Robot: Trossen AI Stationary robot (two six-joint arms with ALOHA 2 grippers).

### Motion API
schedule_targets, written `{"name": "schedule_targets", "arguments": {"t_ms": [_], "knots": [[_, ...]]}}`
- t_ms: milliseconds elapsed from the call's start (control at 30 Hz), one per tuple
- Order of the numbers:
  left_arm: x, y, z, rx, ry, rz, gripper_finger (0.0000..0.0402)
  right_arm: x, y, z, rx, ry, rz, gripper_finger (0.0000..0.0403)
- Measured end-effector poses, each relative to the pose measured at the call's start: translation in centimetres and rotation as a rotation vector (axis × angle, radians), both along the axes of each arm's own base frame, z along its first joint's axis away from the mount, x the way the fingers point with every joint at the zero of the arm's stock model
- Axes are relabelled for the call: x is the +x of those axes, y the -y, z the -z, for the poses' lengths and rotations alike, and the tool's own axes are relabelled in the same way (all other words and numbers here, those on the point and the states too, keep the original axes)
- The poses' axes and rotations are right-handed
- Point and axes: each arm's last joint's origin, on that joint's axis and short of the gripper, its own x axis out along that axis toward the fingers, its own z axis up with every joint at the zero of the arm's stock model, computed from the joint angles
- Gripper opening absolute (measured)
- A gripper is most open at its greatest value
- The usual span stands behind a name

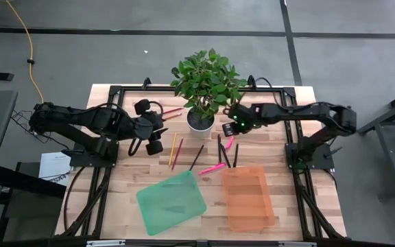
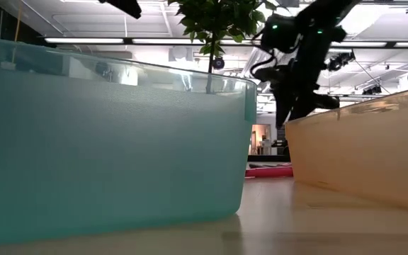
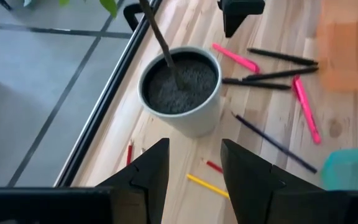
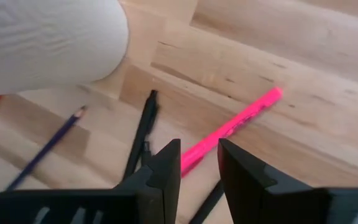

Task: Sort pens & pencils
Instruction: Put the top right pink pen into the green bin

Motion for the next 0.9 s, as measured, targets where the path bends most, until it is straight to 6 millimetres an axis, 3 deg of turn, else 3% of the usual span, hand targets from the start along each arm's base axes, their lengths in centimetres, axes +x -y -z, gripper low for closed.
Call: {"name": "schedule_targets", "arguments": {"t_ms": [133, 500, 900], "knots": [[-0.2, 0.0, 0.2, -0.001, -0.032, 0.002, 0.0133, 0.8, 0.3, -0.3, -0.029, -0.103, 0.023, 0.0096], [-0.7, -0.1, 0.5, 0.018, -0.093, -0.009, 0.0133, 1.0, 0.2, -0.3, 0.018, -0.098, 0.128, 0.0096], [-1.7, -0.1, 1.1, 0.070, -0.275, 0.071, 0.0133, 0.7, -0.2, 0.0, 0.125, -0.099, 0.380, 0.0096]]}}
